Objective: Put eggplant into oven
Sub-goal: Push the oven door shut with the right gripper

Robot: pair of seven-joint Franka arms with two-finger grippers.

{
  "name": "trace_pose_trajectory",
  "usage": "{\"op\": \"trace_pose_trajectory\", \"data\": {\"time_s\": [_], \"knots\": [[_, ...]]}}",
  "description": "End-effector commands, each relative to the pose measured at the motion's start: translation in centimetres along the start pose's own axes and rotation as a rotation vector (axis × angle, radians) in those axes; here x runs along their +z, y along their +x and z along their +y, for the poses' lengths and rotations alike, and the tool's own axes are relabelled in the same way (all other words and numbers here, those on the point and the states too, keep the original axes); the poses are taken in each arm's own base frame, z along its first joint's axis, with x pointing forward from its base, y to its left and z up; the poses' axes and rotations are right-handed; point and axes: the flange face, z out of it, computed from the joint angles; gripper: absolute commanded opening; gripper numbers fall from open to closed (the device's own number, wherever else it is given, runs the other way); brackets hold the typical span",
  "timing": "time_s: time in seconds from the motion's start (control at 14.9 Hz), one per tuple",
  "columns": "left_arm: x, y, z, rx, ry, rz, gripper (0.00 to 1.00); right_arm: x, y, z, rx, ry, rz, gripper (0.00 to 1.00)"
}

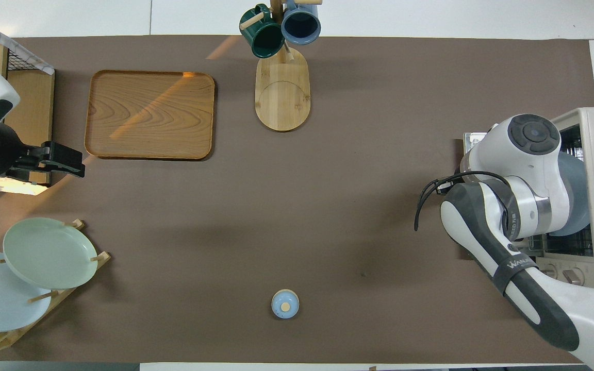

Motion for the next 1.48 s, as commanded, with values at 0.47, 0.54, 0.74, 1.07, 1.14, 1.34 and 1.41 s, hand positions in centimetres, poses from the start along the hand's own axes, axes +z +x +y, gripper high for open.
{"op": "trace_pose_trajectory", "data": {"time_s": [0.47,0.54,0.74,1.07,1.14,1.34,1.41], "knots": [[-0.1,-0.4,-0.2,-0.005,-0.002,0.004,1.0,0.8,-2.4,0.5,-0.094,-0.141,-0.025,0.0],[-0.2,-0.4,-0.2,-0.006,-0.002,0.004,1.0,0.7,-2.4,0.8,-0.117,-0.178,-0.027,0.0],[-0.1,-0.4,-0.2,-0.005,-0.002,0.004,1.0,0.5,-2.3,0.4,-0.14,-0.201,-0.03,0.0],[-0.2,-0.4,-0.2,-0.006,-0.002,0.004,1.0,-2.0,-1.6,1.3,-0.191,-0.282,-0.078,0.0],[-0.1,-0.4,-0.2,-0.005,-0.002,0.004,1.0,-2.2,-1.6,1.4,-0.195,-0.282,-0.077,0.0],[-0.2,-0.4,-0.2,-0.006,-0.002,0.004,1.0,-3.0,-1.7,1.7,-0.207,-0.288,-0.093,0.0],[-0.2,-0.4,-0.2,-0.006,-0.002,0.004,1.0,-3.8,-1.6,2.1,-0.211,-0.292,-0.096,0.0]]}}
